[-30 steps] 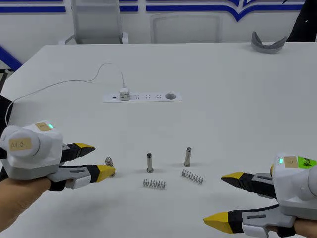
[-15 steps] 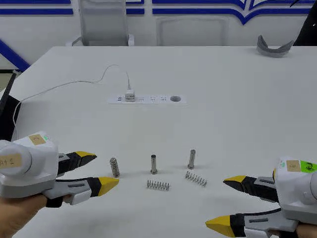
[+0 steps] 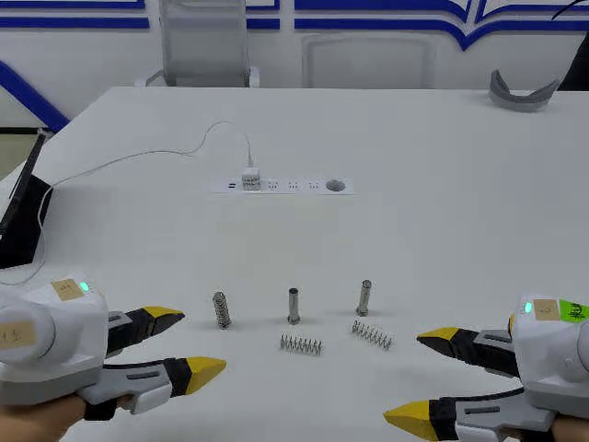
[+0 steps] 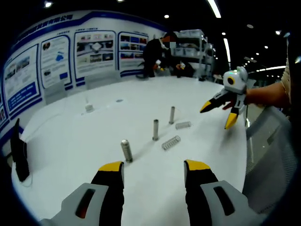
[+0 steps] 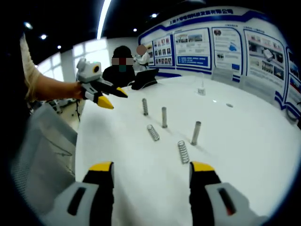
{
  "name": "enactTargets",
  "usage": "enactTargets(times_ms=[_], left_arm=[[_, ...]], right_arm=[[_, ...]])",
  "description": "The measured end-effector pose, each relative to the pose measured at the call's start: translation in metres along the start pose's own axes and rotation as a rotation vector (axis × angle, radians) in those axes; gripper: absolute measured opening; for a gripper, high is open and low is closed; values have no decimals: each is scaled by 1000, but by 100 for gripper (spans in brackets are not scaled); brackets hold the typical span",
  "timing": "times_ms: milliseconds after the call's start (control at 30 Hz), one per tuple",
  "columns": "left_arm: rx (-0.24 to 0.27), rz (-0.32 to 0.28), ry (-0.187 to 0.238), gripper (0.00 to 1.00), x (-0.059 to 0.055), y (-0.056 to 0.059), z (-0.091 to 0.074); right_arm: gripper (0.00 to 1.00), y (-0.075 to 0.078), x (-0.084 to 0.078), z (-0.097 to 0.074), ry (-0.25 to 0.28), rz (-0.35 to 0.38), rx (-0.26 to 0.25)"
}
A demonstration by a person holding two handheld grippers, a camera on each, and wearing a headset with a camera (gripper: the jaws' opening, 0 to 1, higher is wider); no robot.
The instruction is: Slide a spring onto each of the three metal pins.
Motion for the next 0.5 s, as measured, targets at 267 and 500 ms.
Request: enactTargets(times_ms=[267,500], left_arm=[[-3,-27,-7,51,-12,13,-4],[-11,-39,-17,50,-19,20,-6]], right_arm=[[65,2,5,5,-1,-13,11],[62,5,12,16,-3,-37,32]])
Point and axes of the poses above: the centre of the closed fingertips' face, and the gripper's own axes: z roughly forward along the fingers, y roughly to its right, x roughly out of its top, the point moved 1 cm from there along -z, roughly backward along the fingers, and after that the axes turned 10 degrees about y, right-handed, at the moved point
